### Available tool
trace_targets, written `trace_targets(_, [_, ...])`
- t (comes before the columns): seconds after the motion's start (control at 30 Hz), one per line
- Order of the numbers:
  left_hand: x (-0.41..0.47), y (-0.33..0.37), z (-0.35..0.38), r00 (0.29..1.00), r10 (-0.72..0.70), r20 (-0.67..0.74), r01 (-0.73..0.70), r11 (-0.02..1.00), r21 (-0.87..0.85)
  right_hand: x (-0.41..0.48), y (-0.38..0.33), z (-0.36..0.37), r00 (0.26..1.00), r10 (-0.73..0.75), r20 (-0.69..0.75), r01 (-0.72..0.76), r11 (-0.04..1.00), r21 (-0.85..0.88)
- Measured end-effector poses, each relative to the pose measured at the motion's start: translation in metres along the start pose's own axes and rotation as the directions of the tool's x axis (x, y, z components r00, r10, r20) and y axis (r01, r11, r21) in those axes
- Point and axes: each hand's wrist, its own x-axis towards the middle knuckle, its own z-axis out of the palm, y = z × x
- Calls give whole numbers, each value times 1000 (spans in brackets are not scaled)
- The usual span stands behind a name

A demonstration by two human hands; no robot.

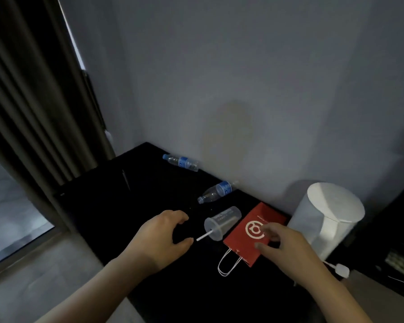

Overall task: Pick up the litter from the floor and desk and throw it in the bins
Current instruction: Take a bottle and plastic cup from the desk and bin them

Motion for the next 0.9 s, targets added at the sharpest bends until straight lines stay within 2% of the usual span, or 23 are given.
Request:
trace_targets(0.23, [93,-51,-8,980,150,129,-149,989,-14,38,-20,32,976,204,-76,-208,977,-48])
trace_targets(0.53, [195,-110,-4,934,274,231,-275,961,-26,101,-52,89,900,416,-131,-413,909,54])
trace_targets(0.73, [244,-132,26,915,277,294,-271,961,-64,151,-38,120,888,444,-118,-440,896,63])
trace_targets(0.9, [281,-144,65,904,247,348,-235,969,-78,190,-14,145,856,515,-45,-511,856,71])
